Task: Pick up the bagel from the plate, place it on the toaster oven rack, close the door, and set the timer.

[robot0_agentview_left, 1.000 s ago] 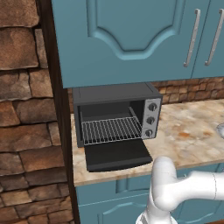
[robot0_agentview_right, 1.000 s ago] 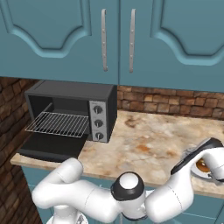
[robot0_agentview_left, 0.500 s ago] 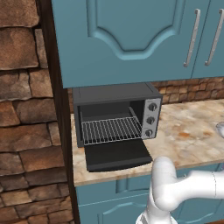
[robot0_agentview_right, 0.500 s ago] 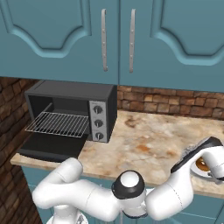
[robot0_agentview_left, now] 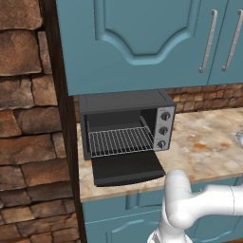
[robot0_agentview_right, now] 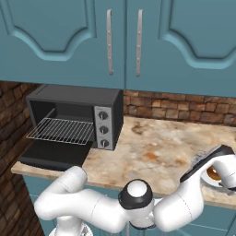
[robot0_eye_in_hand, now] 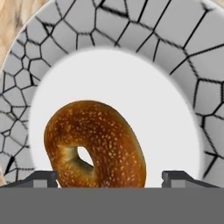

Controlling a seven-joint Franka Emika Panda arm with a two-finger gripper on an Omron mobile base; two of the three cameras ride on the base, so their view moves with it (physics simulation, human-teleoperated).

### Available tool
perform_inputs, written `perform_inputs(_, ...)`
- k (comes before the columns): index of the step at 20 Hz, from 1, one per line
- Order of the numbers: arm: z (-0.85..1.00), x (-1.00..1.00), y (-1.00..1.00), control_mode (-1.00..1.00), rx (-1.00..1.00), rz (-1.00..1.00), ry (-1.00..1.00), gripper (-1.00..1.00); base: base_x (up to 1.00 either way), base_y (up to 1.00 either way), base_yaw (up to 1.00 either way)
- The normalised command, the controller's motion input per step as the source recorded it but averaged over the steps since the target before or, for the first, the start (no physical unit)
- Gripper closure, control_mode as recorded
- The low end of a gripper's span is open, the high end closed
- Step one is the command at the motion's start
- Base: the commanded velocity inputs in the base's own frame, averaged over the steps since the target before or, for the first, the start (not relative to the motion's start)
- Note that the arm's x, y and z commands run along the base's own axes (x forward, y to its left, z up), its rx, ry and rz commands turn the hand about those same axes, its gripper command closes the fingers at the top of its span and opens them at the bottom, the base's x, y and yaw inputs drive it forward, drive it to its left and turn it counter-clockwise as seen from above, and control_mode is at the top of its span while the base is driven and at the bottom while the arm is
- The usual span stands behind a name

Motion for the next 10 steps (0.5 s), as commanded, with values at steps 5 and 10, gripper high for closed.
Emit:
perform_inputs(5,-0.47,0.11,-0.01,-1.0,0.0,0.0,0.01,-1.0,0.0,0.0,0.0)
perform_inputs(10,-0.49,0.14,0.0,-1.0,0.0,0.0,0.05,1.0,0.0,0.0,0.0)
